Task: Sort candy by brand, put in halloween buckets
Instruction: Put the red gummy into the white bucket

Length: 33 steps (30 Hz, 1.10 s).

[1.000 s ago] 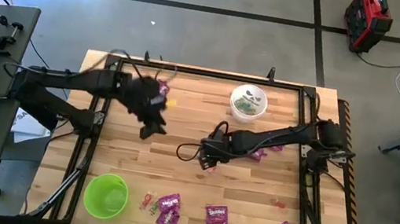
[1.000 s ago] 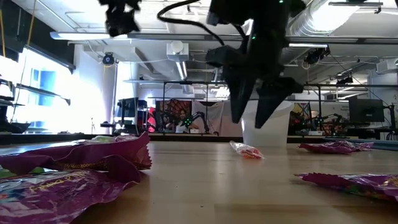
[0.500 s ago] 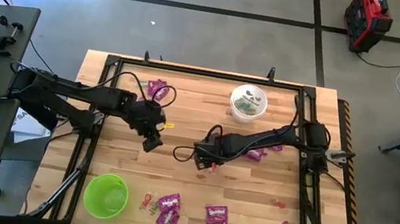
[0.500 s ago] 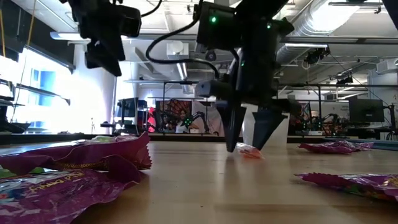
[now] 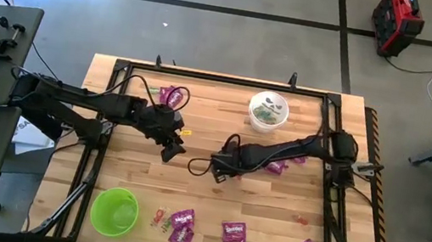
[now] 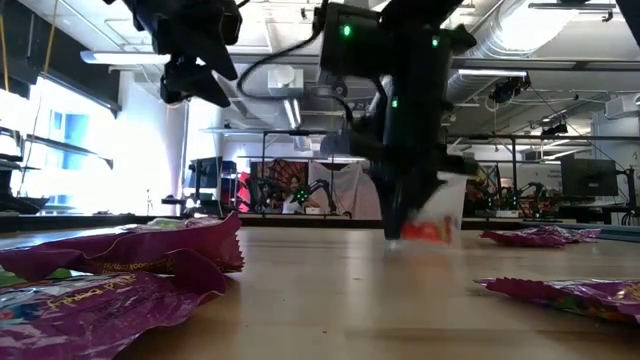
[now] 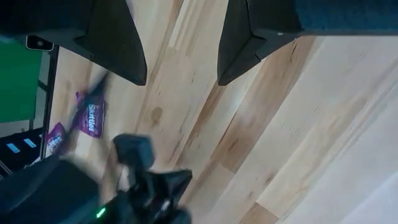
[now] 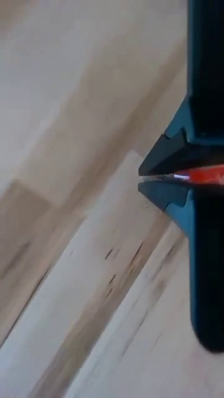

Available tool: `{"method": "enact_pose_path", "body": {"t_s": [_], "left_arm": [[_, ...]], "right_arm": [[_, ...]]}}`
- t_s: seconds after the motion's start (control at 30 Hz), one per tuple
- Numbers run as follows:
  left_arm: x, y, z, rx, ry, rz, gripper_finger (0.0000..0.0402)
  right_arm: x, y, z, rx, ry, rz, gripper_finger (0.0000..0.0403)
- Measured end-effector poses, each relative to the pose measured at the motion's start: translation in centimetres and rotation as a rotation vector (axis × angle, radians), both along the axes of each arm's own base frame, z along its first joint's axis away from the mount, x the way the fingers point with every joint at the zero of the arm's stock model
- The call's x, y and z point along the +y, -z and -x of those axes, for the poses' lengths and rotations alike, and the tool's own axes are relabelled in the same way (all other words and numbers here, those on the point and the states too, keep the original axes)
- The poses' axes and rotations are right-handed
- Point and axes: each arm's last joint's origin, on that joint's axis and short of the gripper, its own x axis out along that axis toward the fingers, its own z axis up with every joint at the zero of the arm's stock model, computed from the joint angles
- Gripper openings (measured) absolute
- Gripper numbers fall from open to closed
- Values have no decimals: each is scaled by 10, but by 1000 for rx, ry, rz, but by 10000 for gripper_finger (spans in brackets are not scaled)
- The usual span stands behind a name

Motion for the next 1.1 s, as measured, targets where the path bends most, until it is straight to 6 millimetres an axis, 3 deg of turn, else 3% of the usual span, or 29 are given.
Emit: {"method": "enact_pose_path", "body": {"t_s": [0.23,0.33,0.4,0.5,0.6,0.8,0.97,1.1], "left_arm": [[0,0,0,3,9,-9,186],[1,0,0,3,-6,-30,186],[2,0,0,2,-20,-44,186],[4,0,0,1,-34,-46,186],[6,0,0,-1,-43,-47,186],[8,0,0,-3,-56,-41,186],[11,-1,-1,-11,-70,-40,186],[11,-2,-2,-23,-78,-36,186]], "right_arm": [[7,-85,21,-233,-279,81,3],[11,-121,26,-427,-380,124,4],[14,-134,25,-607,-436,102,1],[17,-133,20,-872,-485,50,1],[18,-112,19,-1048,-446,11,1],[15,-57,32,-1128,-329,-92,0],[13,-53,39,-1200,-293,-124,0],[-2,-74,44,-1247,-317,-43,0]]}}
